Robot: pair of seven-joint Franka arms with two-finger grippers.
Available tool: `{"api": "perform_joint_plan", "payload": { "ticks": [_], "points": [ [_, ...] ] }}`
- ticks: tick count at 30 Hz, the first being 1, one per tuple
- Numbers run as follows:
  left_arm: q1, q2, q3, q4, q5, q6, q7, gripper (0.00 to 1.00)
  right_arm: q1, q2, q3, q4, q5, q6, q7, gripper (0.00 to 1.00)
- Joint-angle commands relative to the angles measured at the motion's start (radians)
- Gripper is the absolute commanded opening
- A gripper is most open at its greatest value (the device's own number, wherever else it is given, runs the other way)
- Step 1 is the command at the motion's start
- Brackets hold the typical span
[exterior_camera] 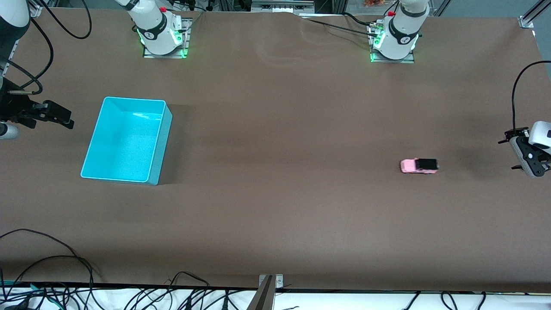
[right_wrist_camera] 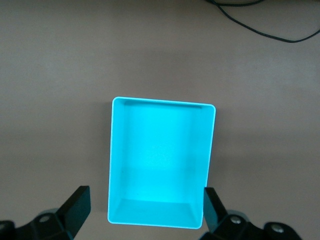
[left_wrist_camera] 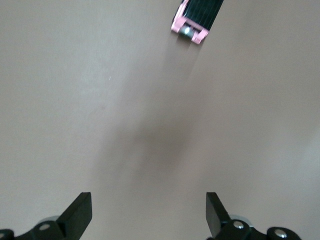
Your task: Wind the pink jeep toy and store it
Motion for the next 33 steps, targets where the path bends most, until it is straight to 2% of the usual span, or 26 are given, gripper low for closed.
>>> {"api": "perform_joint_plan", "payload": {
  "ticks": [1, 20, 33],
  "points": [
    [-0.002, -0.026, -0.052, 0.074, -0.034, -0.158, -0.129, 1.0, -0.005, 0.001, 0.002, 0.015, -0.005, -0.011, -0.011, 1.0],
    [-0.002, -0.029, -0.316, 0.249, -0.033, -0.453, -0.56, 1.0, -0.007, 0.001, 0.002, 0.015, -0.005, -0.011, -0.011, 1.0],
    [-0.002, -0.038, -0.431, 0.275, -0.034, -0.49, -0.787, 1.0, -0.005, 0.001, 0.002, 0.014, -0.005, -0.011, -0.011, 1.0]
  ]
}}
